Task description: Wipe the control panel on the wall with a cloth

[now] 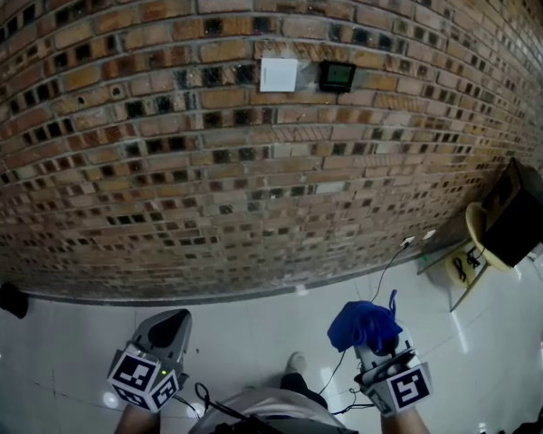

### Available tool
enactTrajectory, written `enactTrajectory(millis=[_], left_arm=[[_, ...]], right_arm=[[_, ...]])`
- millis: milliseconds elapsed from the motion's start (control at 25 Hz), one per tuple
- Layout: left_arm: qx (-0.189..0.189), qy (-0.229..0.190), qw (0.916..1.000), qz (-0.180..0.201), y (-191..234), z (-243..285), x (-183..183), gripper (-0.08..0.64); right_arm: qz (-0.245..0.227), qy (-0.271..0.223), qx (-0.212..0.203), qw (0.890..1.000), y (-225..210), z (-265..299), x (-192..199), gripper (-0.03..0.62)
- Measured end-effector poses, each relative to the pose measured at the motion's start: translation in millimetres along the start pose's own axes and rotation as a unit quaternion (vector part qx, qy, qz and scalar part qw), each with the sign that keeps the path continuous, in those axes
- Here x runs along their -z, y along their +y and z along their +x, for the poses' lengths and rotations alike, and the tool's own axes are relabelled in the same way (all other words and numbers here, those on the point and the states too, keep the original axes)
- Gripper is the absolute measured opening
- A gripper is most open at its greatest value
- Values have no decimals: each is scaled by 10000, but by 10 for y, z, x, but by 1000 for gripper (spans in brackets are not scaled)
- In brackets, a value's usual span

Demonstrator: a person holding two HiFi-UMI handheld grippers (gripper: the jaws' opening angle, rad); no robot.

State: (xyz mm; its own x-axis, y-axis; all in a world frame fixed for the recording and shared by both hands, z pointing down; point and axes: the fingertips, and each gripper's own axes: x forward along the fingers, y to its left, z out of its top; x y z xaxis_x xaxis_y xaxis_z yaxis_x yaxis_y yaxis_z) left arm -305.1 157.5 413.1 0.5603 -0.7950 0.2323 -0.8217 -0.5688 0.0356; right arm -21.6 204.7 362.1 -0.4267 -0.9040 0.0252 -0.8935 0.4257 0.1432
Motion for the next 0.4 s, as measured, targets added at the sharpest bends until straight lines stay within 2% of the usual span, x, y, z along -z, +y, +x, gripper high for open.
enactTrajectory(millis=[400], left_arm=[[61,-16,10000,41,-54,-41,16,2]], right_arm=[[-13,-30,-44,10000,55,-36,-11,87]])
